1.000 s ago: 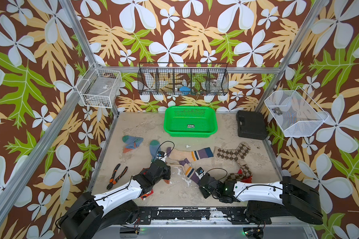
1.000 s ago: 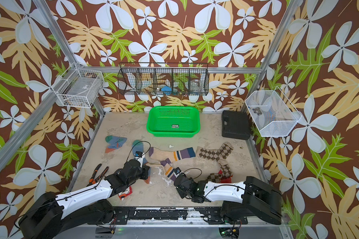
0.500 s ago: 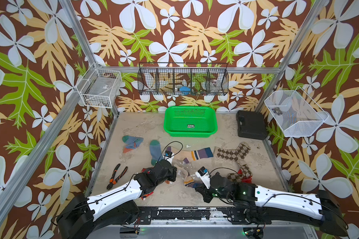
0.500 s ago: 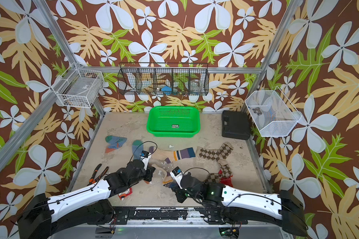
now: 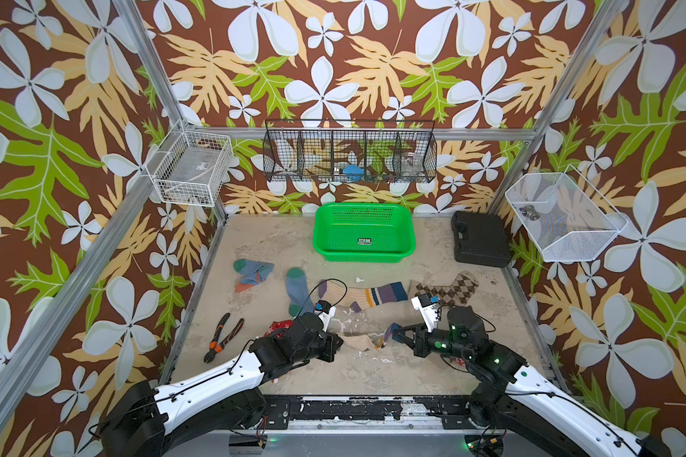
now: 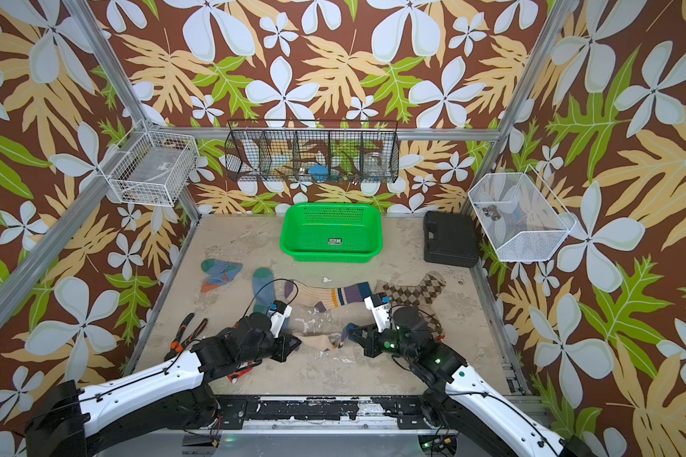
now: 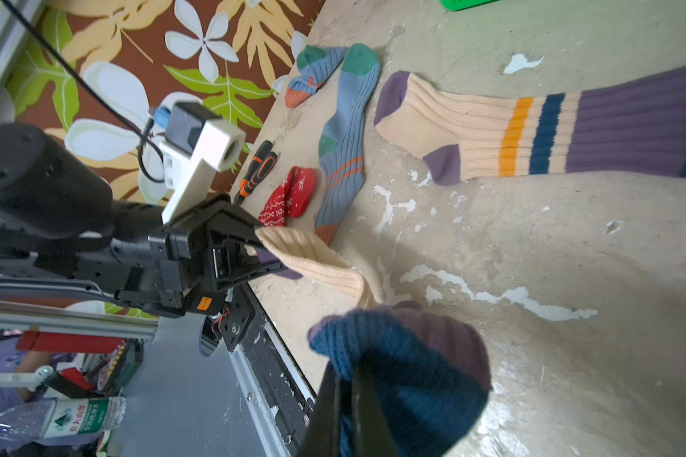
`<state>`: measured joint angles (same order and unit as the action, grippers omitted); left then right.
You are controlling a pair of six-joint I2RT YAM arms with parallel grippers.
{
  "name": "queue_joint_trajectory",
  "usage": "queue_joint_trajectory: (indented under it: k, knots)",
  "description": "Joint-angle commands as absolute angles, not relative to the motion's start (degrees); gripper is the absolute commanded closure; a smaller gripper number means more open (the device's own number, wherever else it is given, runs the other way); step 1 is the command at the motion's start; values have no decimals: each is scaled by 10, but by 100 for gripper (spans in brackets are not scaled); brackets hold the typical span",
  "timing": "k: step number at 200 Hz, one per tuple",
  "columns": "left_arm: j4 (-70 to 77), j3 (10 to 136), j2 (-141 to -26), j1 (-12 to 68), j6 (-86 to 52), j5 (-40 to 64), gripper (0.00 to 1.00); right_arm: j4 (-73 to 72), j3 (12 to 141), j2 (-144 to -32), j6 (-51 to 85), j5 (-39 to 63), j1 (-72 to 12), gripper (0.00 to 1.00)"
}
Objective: Place the socks together as a pair
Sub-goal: Flatten out the sock at the center of the board.
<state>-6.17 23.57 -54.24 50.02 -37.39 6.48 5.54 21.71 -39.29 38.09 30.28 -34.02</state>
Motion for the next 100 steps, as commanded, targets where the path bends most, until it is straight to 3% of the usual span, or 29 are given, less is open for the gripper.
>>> queue_joint_trajectory:
  k: [1, 54, 100]
  knots:
    - [-53, 233, -552, 501, -383, 64, 100, -23, 206, -404, 409, 414, -305, 100]
    - [-34, 205, -515, 505, -413, 81, 100, 34, 232, -398, 375, 395, -302, 100]
    - [8, 182, -552, 504, -411, -1, 100, -73, 173, -448, 410, 422, -269, 100]
